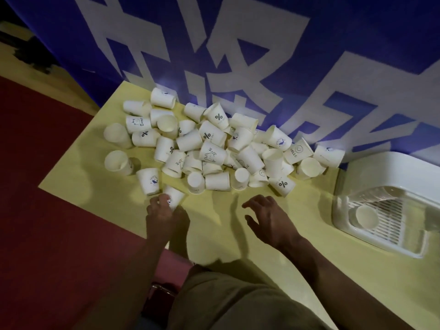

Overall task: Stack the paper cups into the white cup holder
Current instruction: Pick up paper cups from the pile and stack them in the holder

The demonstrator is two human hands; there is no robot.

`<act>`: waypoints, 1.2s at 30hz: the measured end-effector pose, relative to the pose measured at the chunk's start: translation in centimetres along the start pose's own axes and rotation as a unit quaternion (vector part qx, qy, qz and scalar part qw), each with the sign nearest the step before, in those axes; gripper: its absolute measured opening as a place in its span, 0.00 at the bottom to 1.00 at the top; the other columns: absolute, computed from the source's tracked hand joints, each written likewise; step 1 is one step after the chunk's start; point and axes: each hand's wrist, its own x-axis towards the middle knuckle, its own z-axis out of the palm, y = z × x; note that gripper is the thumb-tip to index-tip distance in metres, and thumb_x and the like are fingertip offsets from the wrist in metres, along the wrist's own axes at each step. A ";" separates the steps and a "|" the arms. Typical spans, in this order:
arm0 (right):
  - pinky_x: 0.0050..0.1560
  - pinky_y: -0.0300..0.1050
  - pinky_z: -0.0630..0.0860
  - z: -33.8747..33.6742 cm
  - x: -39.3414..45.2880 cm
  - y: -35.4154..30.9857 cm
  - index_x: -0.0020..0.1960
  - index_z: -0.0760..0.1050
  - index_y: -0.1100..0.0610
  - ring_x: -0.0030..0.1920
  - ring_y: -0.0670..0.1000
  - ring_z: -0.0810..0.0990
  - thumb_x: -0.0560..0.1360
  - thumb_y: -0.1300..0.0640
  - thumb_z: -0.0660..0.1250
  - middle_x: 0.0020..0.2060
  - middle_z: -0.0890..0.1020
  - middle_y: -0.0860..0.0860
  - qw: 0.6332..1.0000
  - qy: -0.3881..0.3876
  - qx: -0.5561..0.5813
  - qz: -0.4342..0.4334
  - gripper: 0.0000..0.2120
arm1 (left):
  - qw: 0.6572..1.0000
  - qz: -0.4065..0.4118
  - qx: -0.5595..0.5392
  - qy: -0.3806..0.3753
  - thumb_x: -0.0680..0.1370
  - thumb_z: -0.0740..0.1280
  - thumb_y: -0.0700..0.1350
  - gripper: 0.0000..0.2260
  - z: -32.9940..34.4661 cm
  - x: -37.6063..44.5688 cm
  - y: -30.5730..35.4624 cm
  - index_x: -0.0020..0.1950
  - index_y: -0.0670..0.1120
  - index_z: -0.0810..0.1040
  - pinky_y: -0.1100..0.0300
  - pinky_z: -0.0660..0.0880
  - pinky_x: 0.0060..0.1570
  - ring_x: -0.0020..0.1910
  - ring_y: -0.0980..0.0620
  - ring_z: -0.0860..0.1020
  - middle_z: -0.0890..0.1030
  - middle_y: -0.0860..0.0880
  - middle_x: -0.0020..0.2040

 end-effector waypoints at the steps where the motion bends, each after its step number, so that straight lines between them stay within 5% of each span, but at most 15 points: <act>1: 0.52 0.52 0.78 0.3 1.1 -1.0 0.64 0.79 0.52 0.55 0.57 0.77 0.77 0.52 0.70 0.60 0.79 0.52 1.000 -0.009 -0.006 -0.005 0.16 | 1.000 -0.011 -0.022 -0.011 0.73 0.70 0.53 0.20 -0.2 0.3 0.0 0.58 0.41 0.73 0.41 0.78 0.43 0.49 0.34 0.77 0.75 0.37 0.55; 10: 0.50 0.60 0.80 3.3 11.7 -8.3 0.76 0.65 0.56 0.62 0.65 0.72 0.75 0.55 0.70 0.72 0.66 0.61 0.996 -0.064 -0.060 -0.026 0.31 | 0.991 -0.032 -0.111 -0.066 0.70 0.67 0.48 0.19 -0.2 0.8 -1.7 0.56 0.41 0.70 0.47 0.76 0.45 0.48 0.38 0.76 0.73 0.41 0.51; 16: 0.58 0.59 0.77 5.4 15.9 -11.0 0.80 0.59 0.51 0.63 0.63 0.71 0.80 0.55 0.64 0.75 0.60 0.61 0.990 -0.091 -0.101 -0.033 0.30 | 0.974 -0.048 -0.160 -0.152 0.67 0.78 0.53 0.42 -0.2 0.2 -4.1 0.75 0.50 0.58 0.46 0.77 0.55 0.55 0.43 0.77 0.76 0.44 0.60; 21: 0.57 0.57 0.77 6.4 15.7 -11.1 0.71 0.67 0.53 0.66 0.61 0.69 0.81 0.55 0.63 0.72 0.64 0.58 0.984 -0.138 -0.115 -0.019 0.19 | 0.969 -0.024 -0.165 -0.182 0.66 0.74 0.59 0.40 -0.2 -0.6 -5.9 0.73 0.57 0.58 0.46 0.80 0.48 0.44 0.49 0.81 0.81 0.48 0.50; 25: 0.50 0.57 0.77 6.9 13.2 -10.3 0.68 0.67 0.58 0.63 0.63 0.70 0.80 0.58 0.64 0.65 0.69 0.61 0.985 -0.137 -0.101 -0.024 0.18 | 0.961 -0.032 -0.183 -0.203 0.64 0.76 0.57 0.42 0.2 -0.2 -6.0 0.73 0.63 0.56 0.46 0.80 0.49 0.47 0.49 0.81 0.80 0.48 0.52; 31: 0.54 0.58 0.77 6.6 9.8 -8.4 0.70 0.65 0.57 0.64 0.63 0.71 0.78 0.54 0.67 0.68 0.68 0.60 0.990 -0.127 -0.055 0.021 0.23 | 0.955 0.043 -0.170 -0.241 0.65 0.78 0.56 0.41 0.2 1.6 -4.0 0.72 0.65 0.58 0.48 0.80 0.50 0.51 0.50 0.80 0.78 0.50 0.55; 36: 0.54 0.58 0.78 4.0 6.7 -6.0 0.72 0.67 0.55 0.61 0.62 0.75 0.79 0.47 0.64 0.67 0.71 0.57 0.995 -0.034 0.060 0.075 0.25 | 0.947 0.105 -0.172 -0.250 0.65 0.78 0.53 0.38 -0.4 1.9 -0.8 0.70 0.61 0.63 0.47 0.79 0.54 0.55 0.53 0.80 0.78 0.52 0.59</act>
